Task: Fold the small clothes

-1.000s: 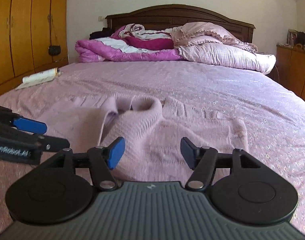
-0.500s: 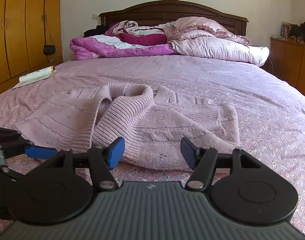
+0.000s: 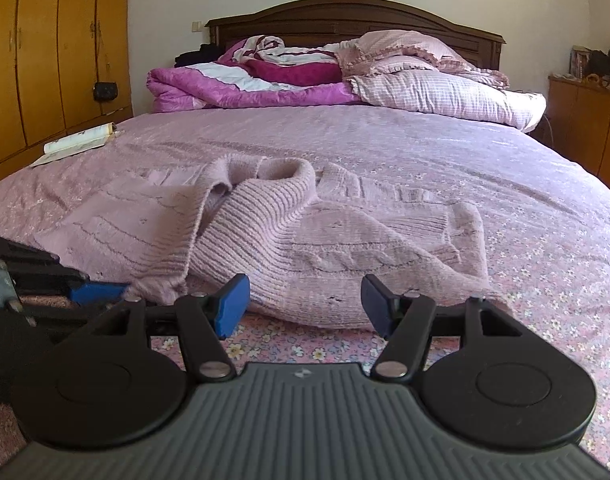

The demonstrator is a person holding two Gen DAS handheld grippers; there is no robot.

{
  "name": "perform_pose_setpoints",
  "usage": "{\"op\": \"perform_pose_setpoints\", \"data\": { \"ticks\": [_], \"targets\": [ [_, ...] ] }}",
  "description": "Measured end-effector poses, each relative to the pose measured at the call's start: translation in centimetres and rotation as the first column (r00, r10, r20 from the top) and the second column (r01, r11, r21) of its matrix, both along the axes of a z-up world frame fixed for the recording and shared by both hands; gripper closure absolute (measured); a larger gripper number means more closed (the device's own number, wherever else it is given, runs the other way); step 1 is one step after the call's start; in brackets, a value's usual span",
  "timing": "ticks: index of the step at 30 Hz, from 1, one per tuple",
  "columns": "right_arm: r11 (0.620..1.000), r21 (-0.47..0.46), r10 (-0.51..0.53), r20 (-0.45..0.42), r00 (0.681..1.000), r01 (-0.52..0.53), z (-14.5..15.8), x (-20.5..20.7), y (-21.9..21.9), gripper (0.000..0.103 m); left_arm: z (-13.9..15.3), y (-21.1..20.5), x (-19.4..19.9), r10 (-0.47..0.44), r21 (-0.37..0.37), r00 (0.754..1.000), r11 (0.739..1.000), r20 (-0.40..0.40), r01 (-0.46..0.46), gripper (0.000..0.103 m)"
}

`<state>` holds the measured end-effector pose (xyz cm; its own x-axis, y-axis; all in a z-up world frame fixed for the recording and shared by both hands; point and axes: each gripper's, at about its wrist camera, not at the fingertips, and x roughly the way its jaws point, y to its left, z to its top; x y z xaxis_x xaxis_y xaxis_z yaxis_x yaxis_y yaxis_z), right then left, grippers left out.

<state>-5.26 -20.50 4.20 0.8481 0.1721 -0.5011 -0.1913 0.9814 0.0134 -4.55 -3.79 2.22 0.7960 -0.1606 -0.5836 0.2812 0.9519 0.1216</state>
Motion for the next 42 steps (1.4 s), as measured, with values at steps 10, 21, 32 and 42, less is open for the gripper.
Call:
{"op": "perform_pose_setpoints", "data": {
  "ticks": [10,21,32,42],
  "targets": [
    [0.994,-0.047,0.096,0.018,0.995,-0.095,-0.5,0.9,2.5,0.034,3.4,3.8,1.1,0.118,-0.077,0.99,0.991,0.078,-0.112,0.089],
    [0.955,-0.231,0.203,0.047,0.978,-0.187,-2.3,1.8,5.9,0.048,4.5,5.5,2.2,0.171,-0.086,0.979,0.983,0.109,-0.163,0.09],
    [0.955,-0.252,0.185,0.093,0.978,-0.157,-0.4,3.2,4.4,0.092,6.8,7.2,4.4,0.201,-0.027,0.958,0.98,0.205,-0.2,0.09],
    [0.938,-0.347,0.063,0.208,0.976,0.014,3.9,8.8,-1.4,0.093,7.8,8.2,9.5,0.216,0.041,0.932,0.971,0.293,-0.238,0.091]
  ]
}}
